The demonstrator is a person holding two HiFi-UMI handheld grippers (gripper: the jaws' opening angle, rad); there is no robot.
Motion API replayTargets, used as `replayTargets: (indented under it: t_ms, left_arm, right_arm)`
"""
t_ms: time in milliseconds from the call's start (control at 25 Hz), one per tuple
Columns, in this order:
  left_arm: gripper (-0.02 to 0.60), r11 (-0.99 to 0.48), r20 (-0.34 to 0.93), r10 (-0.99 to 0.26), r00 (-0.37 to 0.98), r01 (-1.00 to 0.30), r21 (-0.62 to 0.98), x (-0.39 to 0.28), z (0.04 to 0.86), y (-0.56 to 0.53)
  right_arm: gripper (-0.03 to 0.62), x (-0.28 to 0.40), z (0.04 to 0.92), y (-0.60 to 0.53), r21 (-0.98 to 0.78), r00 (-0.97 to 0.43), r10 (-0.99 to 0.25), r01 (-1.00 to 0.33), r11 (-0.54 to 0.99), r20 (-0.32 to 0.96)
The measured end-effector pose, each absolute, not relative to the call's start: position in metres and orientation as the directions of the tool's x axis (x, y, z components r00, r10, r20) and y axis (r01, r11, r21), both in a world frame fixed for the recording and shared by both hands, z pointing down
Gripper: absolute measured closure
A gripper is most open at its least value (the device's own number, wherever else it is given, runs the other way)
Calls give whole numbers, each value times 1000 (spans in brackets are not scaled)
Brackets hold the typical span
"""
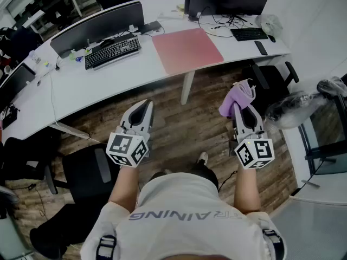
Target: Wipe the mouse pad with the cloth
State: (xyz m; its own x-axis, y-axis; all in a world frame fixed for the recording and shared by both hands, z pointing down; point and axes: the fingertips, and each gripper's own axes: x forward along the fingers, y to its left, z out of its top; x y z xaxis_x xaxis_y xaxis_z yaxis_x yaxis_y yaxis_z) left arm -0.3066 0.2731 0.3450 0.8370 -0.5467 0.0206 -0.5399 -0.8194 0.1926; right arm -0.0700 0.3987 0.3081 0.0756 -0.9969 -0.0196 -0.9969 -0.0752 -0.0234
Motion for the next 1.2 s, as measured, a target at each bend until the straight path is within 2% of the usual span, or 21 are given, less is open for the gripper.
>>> replayTargets:
  t_ms: [480,760,1200]
  left_arm:
    - [541,-817,36,-548,836,-544,192,-293,348,269]
    - [543,-813,51,-552,832,-550,189,-276,350,263]
    - [541,-781,68,-597,800,-598,182,-195,345,239]
  right_arm:
    - [507,-57,311,391,-22,70,-997,-997,-69,-12]
    - [507,-39,311,383,-105,32,-998,-994,-28,-46]
    - [507,45,311,345,-115,-51,-997,-992,57,-55]
